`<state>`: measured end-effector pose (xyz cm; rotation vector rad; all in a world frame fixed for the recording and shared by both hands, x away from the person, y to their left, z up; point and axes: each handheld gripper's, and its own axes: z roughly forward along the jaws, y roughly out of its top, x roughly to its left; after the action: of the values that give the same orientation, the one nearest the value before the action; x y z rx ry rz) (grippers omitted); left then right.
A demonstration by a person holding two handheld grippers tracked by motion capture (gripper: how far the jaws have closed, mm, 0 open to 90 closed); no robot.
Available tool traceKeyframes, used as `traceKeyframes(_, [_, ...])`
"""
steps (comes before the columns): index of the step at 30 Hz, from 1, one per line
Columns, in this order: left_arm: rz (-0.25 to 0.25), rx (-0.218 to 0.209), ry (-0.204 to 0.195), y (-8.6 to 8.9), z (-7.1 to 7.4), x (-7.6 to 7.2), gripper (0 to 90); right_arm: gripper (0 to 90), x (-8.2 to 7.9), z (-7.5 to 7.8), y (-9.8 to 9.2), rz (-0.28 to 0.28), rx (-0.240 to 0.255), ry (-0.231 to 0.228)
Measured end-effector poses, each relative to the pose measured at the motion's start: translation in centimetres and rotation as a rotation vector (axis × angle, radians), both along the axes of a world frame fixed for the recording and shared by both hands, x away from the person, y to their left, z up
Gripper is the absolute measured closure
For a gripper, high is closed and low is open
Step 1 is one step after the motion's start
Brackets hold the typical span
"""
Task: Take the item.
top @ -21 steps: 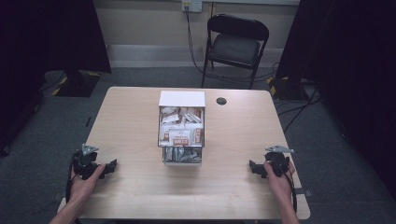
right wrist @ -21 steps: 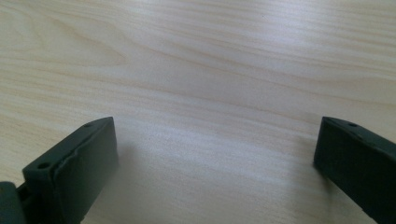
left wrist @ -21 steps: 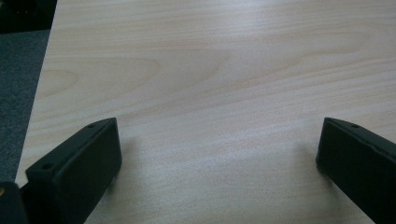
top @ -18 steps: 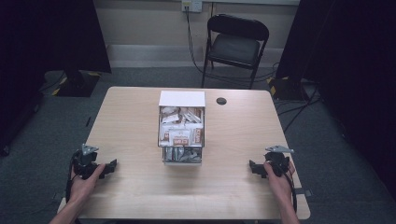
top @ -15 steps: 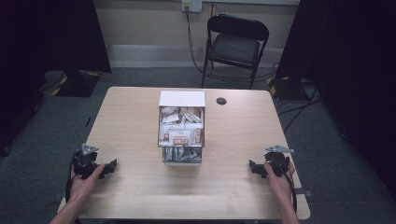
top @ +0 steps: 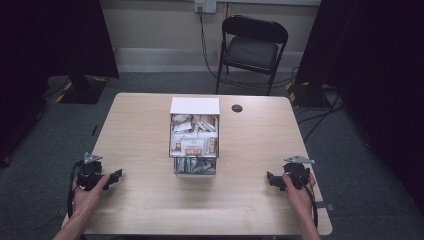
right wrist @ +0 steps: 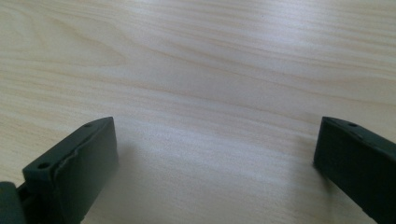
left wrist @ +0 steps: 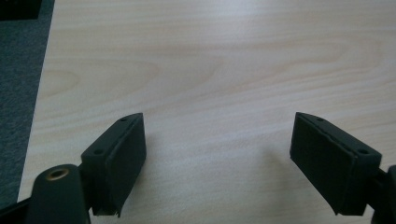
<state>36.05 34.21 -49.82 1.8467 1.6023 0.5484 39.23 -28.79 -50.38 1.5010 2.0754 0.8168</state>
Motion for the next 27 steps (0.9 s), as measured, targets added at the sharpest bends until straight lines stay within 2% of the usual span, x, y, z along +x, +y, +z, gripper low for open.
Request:
traceKeyframes(6, [-0.032, -0.018, -0.039, -0.5, 0.7, 0.0, 20.1, 0.0, 0.0, 0.0, 0.0, 0.000, 0.000, 0.000])
traceKeyframes(9, [-0.050, -0.030, -0.044, -0.6, 1.0, 0.0, 20.2, 0.0, 0.0, 0.0, 0.0, 0.000, 0.000, 0.000])
traceKeyframes(10, [-0.057, -0.049, -0.051, -0.8, 1.2, -0.1, 20.6, 0.0, 0.0, 0.0, 0.0, 0.000, 0.000, 0.000])
traceKeyframes(16, [-0.103, -0.069, -0.062, -1.5, 1.9, -0.5, 22.5, 0.0, 0.0, 0.0, 0.0, -0.001, -0.001, 0.000])
traceKeyframes(19, [-0.146, -0.084, -0.093, -2.0, 2.4, -0.8, 22.8, 0.0, 0.0, 0.0, 0.0, 0.000, 0.000, 0.000])
traceKeyframes(21, [-0.174, -0.129, -0.094, -2.0, 2.9, -1.0, 24.8, 0.0, 0.0, 0.0, 0.0, -0.001, -0.001, 0.000])
traceKeyframes(26, [-0.211, -0.150, -0.119, -2.5, 4.0, -1.3, 25.7, 0.0, 0.0, 0.0, 0.0, -0.001, 0.000, 0.000])
traceKeyframes(27, [-0.235, -0.161, -0.130, -2.8, 4.5, -1.5, 25.7, 0.0, 0.0, 0.0, 0.0, 0.000, -0.001, -0.001])
